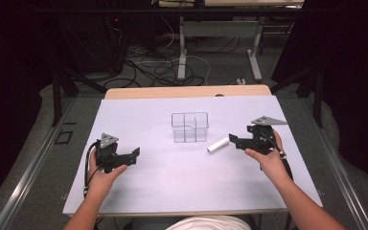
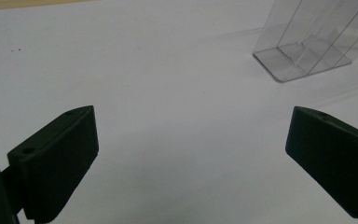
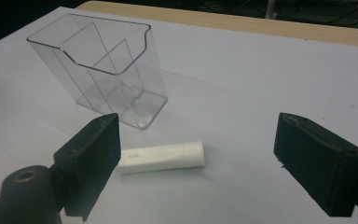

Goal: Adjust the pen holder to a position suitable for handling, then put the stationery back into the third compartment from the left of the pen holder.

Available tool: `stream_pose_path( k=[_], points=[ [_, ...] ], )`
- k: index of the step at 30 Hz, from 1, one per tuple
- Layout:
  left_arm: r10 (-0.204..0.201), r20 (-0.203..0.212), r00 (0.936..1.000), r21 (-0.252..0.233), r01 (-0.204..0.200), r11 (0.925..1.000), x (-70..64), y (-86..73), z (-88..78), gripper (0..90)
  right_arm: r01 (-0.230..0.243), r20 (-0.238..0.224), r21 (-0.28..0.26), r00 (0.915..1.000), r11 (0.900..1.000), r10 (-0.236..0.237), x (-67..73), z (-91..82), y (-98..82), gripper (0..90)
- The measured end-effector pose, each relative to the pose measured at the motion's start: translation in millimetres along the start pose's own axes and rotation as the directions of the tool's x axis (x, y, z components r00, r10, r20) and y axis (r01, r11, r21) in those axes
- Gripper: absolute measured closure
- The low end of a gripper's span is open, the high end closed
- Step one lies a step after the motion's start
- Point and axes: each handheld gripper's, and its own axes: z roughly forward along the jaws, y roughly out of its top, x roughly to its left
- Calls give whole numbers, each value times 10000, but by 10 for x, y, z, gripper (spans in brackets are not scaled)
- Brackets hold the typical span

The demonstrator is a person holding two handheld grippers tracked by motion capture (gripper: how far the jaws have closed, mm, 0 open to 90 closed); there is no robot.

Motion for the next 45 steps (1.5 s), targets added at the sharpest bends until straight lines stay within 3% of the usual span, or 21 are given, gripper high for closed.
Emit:
stream_pose_path(
  k=[2, 8, 14, 17, 23, 33, 38, 45],
  points=[
    [94, 60, 9999, 85, -95, 9999, -5, 1, 0, 24, 31, 215, 2, 9998, 10000, -31, -34, -45, -49, 60],
    [291, 14, 9996, 137, -291, 9995, -41, 6, 12, 25, 2, 698, 4, 9976, 10000, -2, -135, -80, -186, 9],
    [529, 188, 9984, 278, -534, 9982, -104, 21, 18, 25, -18, 913, 108, 9958, 9999, 8, -220, -73, -304, 1],
    [783, 221, 9967, 392, -792, 9961, -151, 30, 31, 24, -268, 933, 113, 9953, 9996, 257, -234, -63, -341, 0],
    [1077, 546, 9927, 553, -1108, 9923, -242, 55, 75, 24, -146, 1176, -16, 9929, 9999, 147, -252, -79, -347, 0],
    [1530, 1142, 9816, 507, -1596, 9859, -461, 187, 166, 24, -284, 1293, -144, 9912, 9995, 300, -301, -113, -336, 0],
    [1886, 1338, 9729, 593, -1978, 9784, -602, 241, 243, 27, -301, 1266, -77, 9915, 9995, 308, -304, -113, -344, 0],
    [1997, 1714, 9648, 592, -2124, 9754, -805, 364, 331, 36, -325, 1260, -147, 9914, 9994, 341, -315, -123, -340, 0]
  ],
)
